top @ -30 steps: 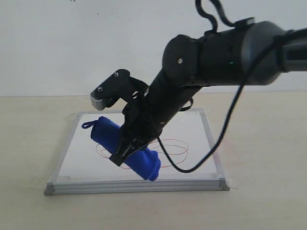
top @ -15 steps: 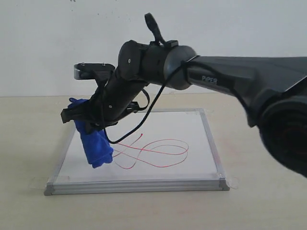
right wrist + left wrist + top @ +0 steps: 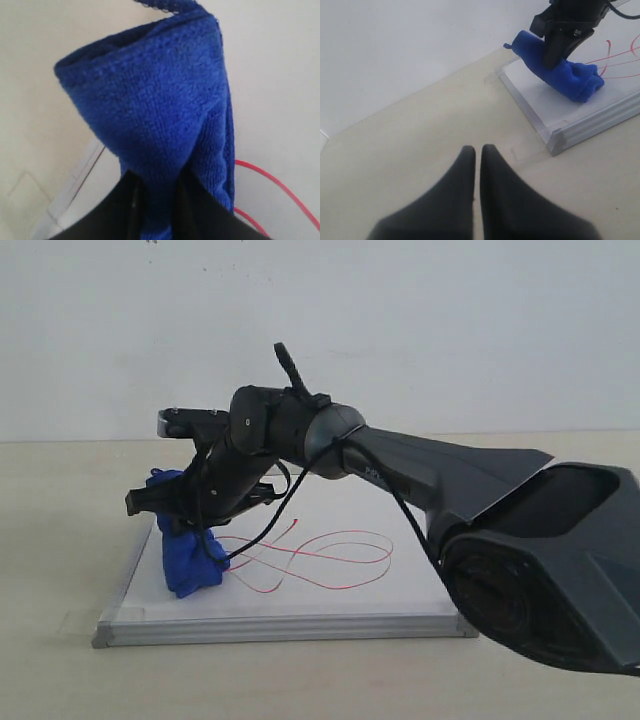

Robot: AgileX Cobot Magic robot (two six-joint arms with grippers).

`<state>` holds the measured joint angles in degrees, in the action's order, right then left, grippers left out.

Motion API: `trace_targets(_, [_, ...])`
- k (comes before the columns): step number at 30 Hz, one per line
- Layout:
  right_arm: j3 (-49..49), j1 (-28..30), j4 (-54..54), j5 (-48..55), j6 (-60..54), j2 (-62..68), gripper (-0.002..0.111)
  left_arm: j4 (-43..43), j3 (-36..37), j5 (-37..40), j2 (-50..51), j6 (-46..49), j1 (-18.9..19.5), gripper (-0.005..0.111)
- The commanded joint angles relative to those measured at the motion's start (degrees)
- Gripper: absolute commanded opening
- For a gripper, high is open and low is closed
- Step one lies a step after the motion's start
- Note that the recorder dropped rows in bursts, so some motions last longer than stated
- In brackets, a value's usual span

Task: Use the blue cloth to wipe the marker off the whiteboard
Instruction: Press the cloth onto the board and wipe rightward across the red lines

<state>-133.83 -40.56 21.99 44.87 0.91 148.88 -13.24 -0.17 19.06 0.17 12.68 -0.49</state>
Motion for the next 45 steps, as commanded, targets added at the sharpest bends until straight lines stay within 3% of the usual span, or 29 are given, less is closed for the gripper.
trace_targets(1, [-1.7, -0.1, -0.8, 1.0, 0.1, 2.8, 0.000, 0.1, 0.2, -0.1, -0.2, 0.3, -0.1, 0.004])
trace_targets(6, [-1.7, -0.1, -5.6, 3.8, 0.1, 4.2, 0.000, 0.1, 0.2, -0.1, -0.2, 0.3, -0.1, 0.004])
trace_targets(13, [-1.7, 0.0, -30.6, 17.5, 5.3, 4.4, 0.000, 0.1, 0.2, -0.1, -0.2, 0.3, -0.1, 0.004])
trace_targets(16, [-1.7, -0.1, -24.0, 13.1, 3.5, 4.4, 0.000, 0.1, 0.2, -0.1, -0.2, 0.3, -0.1, 0.004])
trace_targets(19, [-1.7, -0.1, -5.9, 7.6, -10.8, 4.4, 0.000, 0.1, 0.2, -0.1, -0.2, 0.3, -0.1, 0.004])
trace_targets(21, [-1.7, -0.1, 0.1, 5.7, -16.2, 4.4, 0.000, 0.1, 0.2, -0.1, -0.2, 0.3, -0.1, 0.004])
trace_targets(24, [-1.7, -0.1, -5.5, 4.5, -13.7, 4.4, 0.000, 0.1, 0.2, -0.1, -0.2, 0.3, -0.1, 0.004])
trace_targets(30, [-1.7, -0.1, -29.9, 6.9, 9.7, 4.4, 0.000, 0.1, 0.2, -0.1, -0.2, 0.3, -0.1, 0.004])
trace_targets(34, [-1.7, -0.2, -23.4, 2.8, 4.9, 4.4, 0.000, 0.1, 0.2, -0.1, -0.2, 0.3, -0.1, 0.004])
trace_targets(37, [-1.7, -0.7, -6.8, -2.1, -12.6, 4.4, 0.000, 0.1, 0.2, -0.1, -0.2, 0.3, -0.1, 0.004])
trace_targets(40, [-1.7, -1.2, -1.7, -3.1, -21.1, 4.4, 0.000, 0.1, 0.2, -0.1, -0.2, 0.3, -0.1, 0.004])
trace_targets(42, [-1.7, -1.4, -4.7, -3.4, -17.7, 4.4, 0.000, 0.1, 0.2, -0.1, -0.2, 0.3, -0.1, 0.004])
trace_targets(45, [-1.7, -1.2, -21.0, -2.3, 3.0, 4.4, 0.000, 0.1, 0.2, -0.1, -0.2, 0.3, -0.1, 0.004])
